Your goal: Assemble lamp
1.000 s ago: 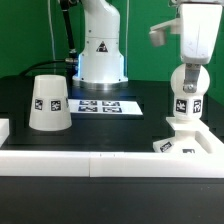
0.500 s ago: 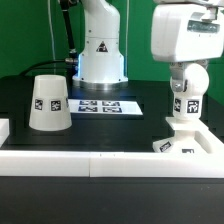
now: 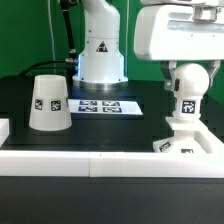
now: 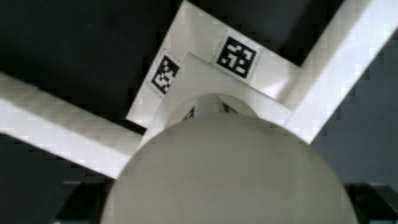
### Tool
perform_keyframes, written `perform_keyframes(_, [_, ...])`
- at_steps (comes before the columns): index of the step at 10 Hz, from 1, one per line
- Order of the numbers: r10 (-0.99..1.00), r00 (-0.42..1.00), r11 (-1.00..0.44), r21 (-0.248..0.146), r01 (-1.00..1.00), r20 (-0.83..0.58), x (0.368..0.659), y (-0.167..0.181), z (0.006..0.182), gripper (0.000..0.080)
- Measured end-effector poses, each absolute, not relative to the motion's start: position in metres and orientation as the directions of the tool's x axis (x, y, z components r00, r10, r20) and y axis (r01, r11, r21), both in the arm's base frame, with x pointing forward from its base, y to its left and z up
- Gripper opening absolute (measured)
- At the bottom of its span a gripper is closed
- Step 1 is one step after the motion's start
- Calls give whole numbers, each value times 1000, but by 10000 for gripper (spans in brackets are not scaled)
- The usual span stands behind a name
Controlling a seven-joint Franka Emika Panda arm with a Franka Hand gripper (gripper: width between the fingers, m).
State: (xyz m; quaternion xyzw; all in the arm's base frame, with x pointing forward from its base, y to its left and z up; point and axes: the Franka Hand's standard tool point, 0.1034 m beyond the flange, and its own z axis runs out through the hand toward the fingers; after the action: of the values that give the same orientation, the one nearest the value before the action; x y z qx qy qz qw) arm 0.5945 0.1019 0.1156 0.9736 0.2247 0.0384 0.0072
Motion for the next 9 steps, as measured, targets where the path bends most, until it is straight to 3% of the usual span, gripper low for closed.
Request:
perform_keyframes(3, [246,966,-969,13,246,76,594,102,115,579])
perform_keyframes(4, [52,995,-998,-25,54,80,592,103,115,580])
perform_keyframes(7, [-304,951,-951,-77,-299,58,593,101,115,580])
perform_keyframes(9, [-401,915,-914,-86,-397,46,593,101,115,580])
